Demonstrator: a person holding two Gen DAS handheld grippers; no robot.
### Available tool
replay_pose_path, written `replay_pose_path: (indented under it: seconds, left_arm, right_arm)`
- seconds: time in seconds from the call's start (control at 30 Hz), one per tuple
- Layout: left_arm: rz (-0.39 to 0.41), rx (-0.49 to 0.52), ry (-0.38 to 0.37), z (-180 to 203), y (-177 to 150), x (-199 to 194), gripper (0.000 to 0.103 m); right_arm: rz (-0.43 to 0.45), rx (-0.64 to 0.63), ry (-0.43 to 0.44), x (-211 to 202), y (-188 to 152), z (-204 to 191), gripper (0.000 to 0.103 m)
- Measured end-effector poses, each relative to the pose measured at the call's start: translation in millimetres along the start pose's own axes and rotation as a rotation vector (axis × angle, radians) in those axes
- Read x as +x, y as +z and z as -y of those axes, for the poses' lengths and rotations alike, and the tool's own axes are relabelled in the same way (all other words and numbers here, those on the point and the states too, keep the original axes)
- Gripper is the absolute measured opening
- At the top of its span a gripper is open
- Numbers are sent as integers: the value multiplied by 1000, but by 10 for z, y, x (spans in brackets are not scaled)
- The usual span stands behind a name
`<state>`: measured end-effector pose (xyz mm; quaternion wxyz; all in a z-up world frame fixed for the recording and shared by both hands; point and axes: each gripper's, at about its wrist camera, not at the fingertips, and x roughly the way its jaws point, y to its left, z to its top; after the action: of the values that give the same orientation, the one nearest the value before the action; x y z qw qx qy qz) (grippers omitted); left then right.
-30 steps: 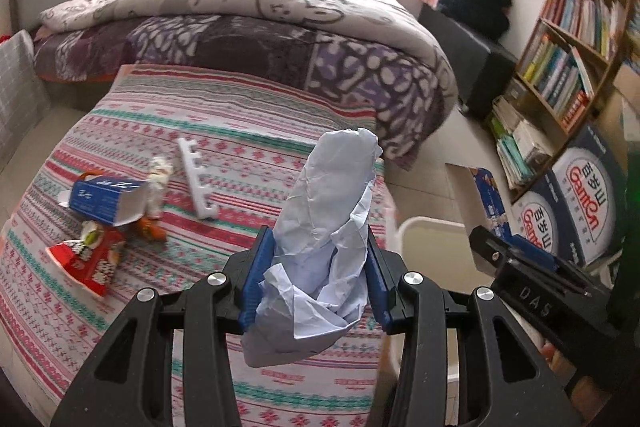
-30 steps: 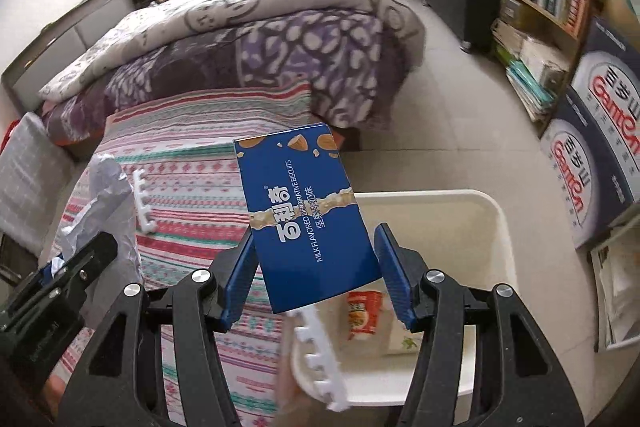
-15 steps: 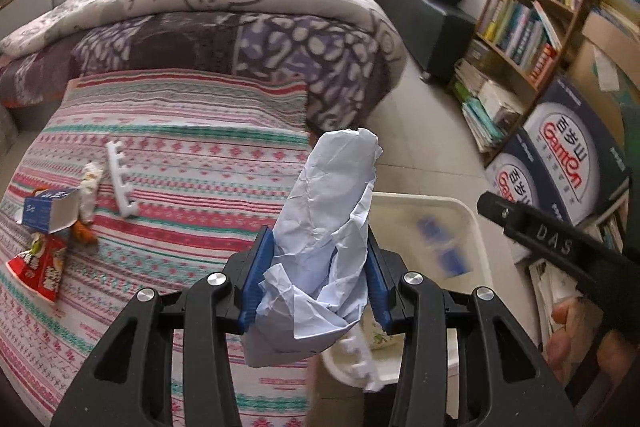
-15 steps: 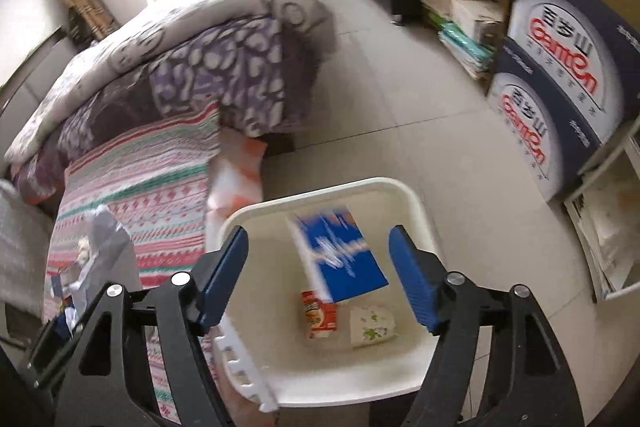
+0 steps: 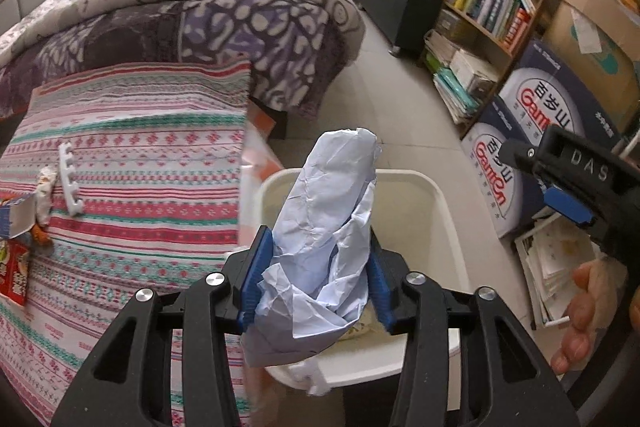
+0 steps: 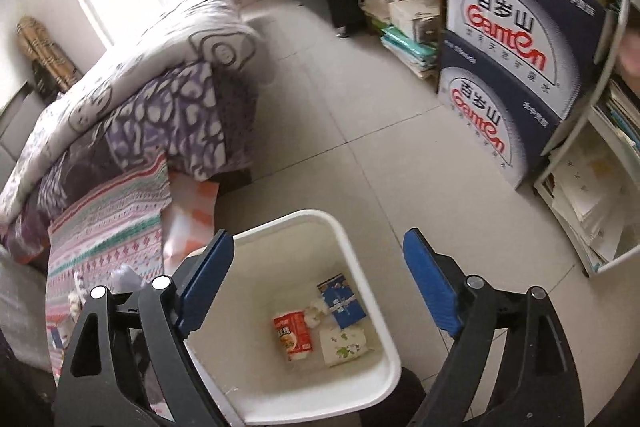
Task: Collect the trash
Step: 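Carry the biscuit box and plastic bag to the bin and release them, then lower the left gripper onto the red snack packet and grasp it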
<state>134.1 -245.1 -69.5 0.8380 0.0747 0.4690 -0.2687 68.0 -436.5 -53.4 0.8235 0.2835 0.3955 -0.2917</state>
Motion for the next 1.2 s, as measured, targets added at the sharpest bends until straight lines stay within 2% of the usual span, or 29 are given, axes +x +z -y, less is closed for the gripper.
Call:
replay_pose_path:
  seconds: [0.07,0.13,0.33,0.6,0.83,1.07,1.2]
  left_arm:
    - [-12,-7,-38,38,4,21,58]
    - [-21,-13,-69,56,12,21,72]
    - [-16,-12,-57,34,10,-15,75]
    - [-14,-98,11,-384,48,-119,79]
    - [-42,-189,153,-1029,41,-226,80]
    - [-164,-164,359,-1716,-10,-238,81]
    - [-232,-196,479,-2210,-80,-246,81]
  right_arm:
    - [3,27,-7,0,27,67,86]
    - [4,47,-13,0,47,127,87]
    - [9,74,-12,-15,56,161,90]
    - [6,24,12,-31,-33,-107,92]
    - [-21,-42,43,-18,-162,-453,94]
    - [-50,-126,72,-9,-321,-840,95]
    - [-59,-177,78,-7,-419,-1046,95]
